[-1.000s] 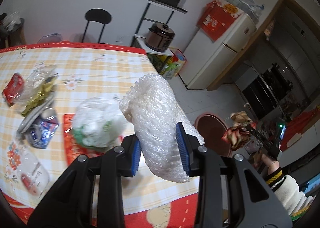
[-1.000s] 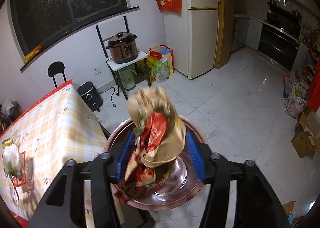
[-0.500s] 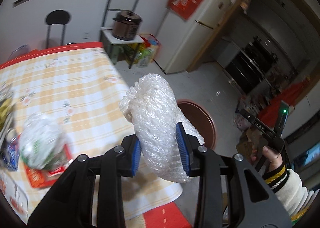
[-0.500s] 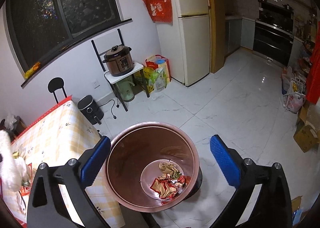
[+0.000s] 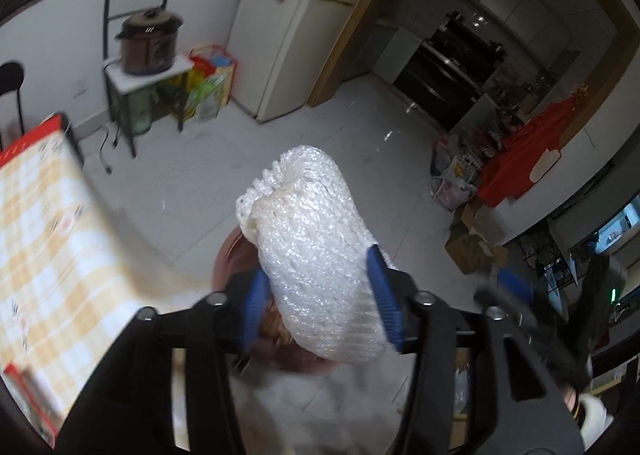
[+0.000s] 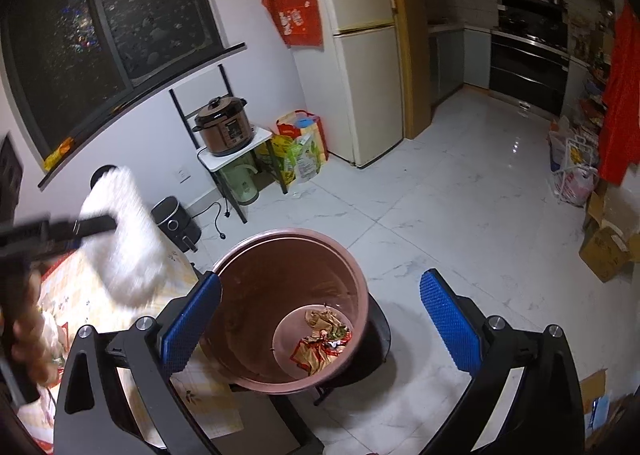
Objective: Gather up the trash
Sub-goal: 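Move the left tool over the bin and release the foam sleeve, then return both tools to the table toward the blister pack and plastic bag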
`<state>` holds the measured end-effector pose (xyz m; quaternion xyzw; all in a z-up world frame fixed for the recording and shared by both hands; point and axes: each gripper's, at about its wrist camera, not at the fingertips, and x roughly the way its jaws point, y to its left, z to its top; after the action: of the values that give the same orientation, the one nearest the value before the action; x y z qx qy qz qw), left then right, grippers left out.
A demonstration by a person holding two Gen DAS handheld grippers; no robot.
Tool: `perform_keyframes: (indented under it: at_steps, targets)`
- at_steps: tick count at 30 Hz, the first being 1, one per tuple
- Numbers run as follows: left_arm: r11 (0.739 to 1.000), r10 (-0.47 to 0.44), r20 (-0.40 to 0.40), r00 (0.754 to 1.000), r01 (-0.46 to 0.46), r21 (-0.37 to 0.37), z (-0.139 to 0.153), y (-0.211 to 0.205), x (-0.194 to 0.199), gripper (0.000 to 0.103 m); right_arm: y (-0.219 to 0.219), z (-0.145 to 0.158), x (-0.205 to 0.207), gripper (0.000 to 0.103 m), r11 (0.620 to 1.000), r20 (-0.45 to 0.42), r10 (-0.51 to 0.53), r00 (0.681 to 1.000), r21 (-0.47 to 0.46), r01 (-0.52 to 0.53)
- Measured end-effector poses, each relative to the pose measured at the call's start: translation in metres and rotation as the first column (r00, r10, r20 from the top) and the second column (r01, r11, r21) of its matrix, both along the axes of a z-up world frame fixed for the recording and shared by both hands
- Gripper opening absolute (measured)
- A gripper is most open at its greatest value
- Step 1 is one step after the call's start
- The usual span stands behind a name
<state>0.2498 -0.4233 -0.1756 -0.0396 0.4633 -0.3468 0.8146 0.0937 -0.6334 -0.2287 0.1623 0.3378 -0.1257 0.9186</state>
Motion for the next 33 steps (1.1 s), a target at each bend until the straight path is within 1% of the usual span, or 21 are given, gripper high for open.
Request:
perform_keyframes:
  at_steps: [2, 3, 4, 5, 8, 13, 16, 19, 22, 25, 27, 28, 30, 31, 32, 33]
  targets:
    - [1.000, -0.005, 0.038, 0.999, 0.006, -0.026, 0.013, -0.008, 0.002, 0.077, -0.003, 0.002, -0.006, 0.098, 1.000, 0.004, -0.012, 1.000, 0.000, 0.012]
    - [0.999, -0.007, 0.057, 0.998, 0.009, -0.035, 0.019, -0.010, 0.001, 0.083, -0.004, 0.003, -0.008, 0.098, 1.000, 0.007, -0.015, 1.000, 0.001, 0.015]
    - [0.999, -0.010, 0.076, 0.997, 0.013, -0.044, 0.024, -0.011, 0.000, 0.090, -0.004, 0.003, -0.011, 0.098, 1.000, 0.010, -0.019, 1.000, 0.003, 0.019]
    - [0.999, -0.011, 0.101, 0.995, 0.016, -0.052, 0.030, -0.009, -0.001, 0.094, -0.005, 0.003, -0.012, 0.098, 1.000, 0.012, -0.020, 1.000, 0.005, 0.020]
    - [0.999, 0.012, 0.129, 0.992, -0.006, -0.044, 0.041, 0.000, -0.007, 0.095, -0.004, 0.003, -0.011, 0.098, 1.000, 0.017, -0.020, 1.000, 0.011, 0.020]
    - [0.992, 0.124, 0.123, 0.985, -0.120, -0.037, 0.048, 0.045, -0.010, 0.097, 0.009, 0.007, -0.004, 0.098, 1.000, 0.036, 0.005, 0.999, 0.019, -0.005]
    - [0.976, 0.217, 0.143, 0.966, -0.219, -0.004, 0.053, 0.081, -0.014, 0.097, 0.023, 0.014, 0.005, 0.098, 0.999, 0.058, 0.042, 0.997, 0.013, -0.043]
    - [0.957, 0.285, 0.158, 0.946, -0.289, 0.007, 0.058, 0.121, -0.018, 0.097, 0.037, 0.021, 0.015, 0.098, 0.997, 0.077, 0.077, 0.994, 0.013, -0.078]
    - [0.924, 0.372, 0.190, 0.909, -0.382, 0.017, 0.066, 0.163, -0.024, 0.097, 0.052, 0.026, 0.024, 0.098, 0.993, 0.091, 0.112, 0.990, 0.015, -0.114]
    - [0.881, 0.459, 0.219, 0.861, -0.474, 0.018, 0.076, 0.212, -0.037, 0.097, 0.073, 0.029, 0.033, 0.098, 0.987, 0.095, 0.157, 0.983, 0.019, -0.159]
    - [0.840, 0.524, 0.239, 0.818, -0.543, 0.015, 0.080, 0.254, -0.051, 0.097, 0.087, 0.030, 0.037, 0.098, 0.981, 0.095, 0.188, 0.977, 0.021, -0.191]
    - [0.829, 0.540, 0.244, 0.805, -0.560, 0.012, 0.081, 0.267, -0.057, 0.097, 0.096, 0.030, 0.041, 0.098, 0.978, 0.093, 0.207, 0.974, 0.022, -0.210]
    - [0.784, 0.597, 0.259, 0.759, -0.621, 0.013, 0.081, 0.309, -0.075, 0.097, 0.111, 0.031, 0.047, 0.098, 0.970, 0.089, 0.239, 0.967, 0.024, -0.242]
    - [0.752, 0.631, 0.270, 0.728, -0.659, 0.018, 0.081, 0.332, -0.087, 0.097, 0.119, 0.031, 0.051, 0.098, 0.965, 0.085, 0.257, 0.963, 0.025, -0.260]
    - [0.732, 0.650, 0.277, 0.707, -0.681, 0.023, 0.081, 0.348, -0.096, 0.097, 0.131, 0.031, 0.056, 0.098, 0.958, 0.080, 0.282, 0.956, 0.026, -0.285]
    - [0.703, 0.674, 0.288, 0.680, -0.710, 0.033, 0.081, 0.366, -0.107, 0.097, 0.141, 0.031, 0.059, 0.098, 0.952, 0.076, 0.304, 0.950, 0.026, -0.306]
